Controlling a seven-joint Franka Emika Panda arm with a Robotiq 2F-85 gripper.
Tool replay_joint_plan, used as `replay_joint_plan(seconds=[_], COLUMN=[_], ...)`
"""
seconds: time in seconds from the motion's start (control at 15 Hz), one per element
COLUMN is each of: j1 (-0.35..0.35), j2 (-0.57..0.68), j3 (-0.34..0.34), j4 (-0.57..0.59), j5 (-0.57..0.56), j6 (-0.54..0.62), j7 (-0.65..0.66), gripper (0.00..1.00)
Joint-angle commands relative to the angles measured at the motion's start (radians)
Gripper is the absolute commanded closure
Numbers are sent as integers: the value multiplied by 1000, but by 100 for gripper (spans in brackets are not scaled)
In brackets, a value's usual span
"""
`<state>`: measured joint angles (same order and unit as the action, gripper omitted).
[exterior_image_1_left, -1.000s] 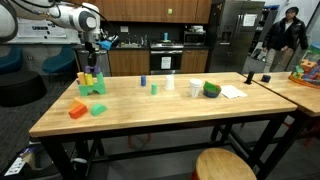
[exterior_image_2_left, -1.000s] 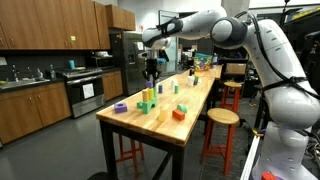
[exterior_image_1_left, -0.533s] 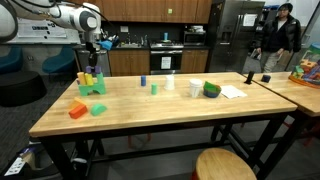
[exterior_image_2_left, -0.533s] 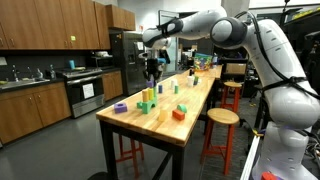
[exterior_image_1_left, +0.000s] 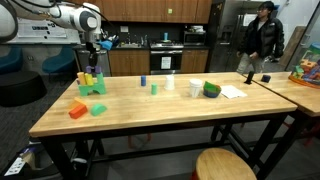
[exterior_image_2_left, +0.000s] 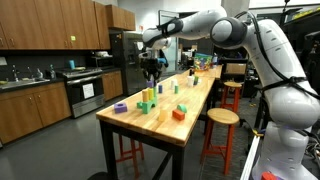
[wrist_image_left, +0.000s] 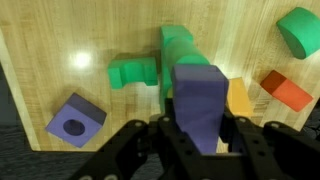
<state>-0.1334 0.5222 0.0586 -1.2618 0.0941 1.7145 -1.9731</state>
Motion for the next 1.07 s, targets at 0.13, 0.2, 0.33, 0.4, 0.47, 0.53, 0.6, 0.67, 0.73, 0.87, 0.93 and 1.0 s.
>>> replay_joint_plan(seconds=[0.13, 0.2, 0.33, 0.4, 0.47, 0.53, 0.6, 0.67, 0.73, 0.87, 0.93, 1.0], j1=[-2, -3, -5, -5, -5, -5, -3, -1, -1, -1, -1, -2], j2=[12, 12, 14, 14, 15, 16, 16, 17, 20, 27, 29, 32], j3=[-5, -5, -5, -6, -6, -6, -6, -8, -8, -8, -8, -9], j4=[40, 42, 45, 46, 48, 49, 48, 45, 46, 49, 49, 50], j5=[-9, -8, -8, -8, -8, -8, -10, -15, -16, -15, -15, -15], j6=[-21, -22, -22, -23, -23, -24, -22, -13, -15, -15, -15, -15], j7=[-5, -6, -6, -5, -5, -5, -2, 2, 3, 6, 6, 7], gripper=[84, 84, 84, 84, 84, 84, 84, 84, 84, 84, 84, 84])
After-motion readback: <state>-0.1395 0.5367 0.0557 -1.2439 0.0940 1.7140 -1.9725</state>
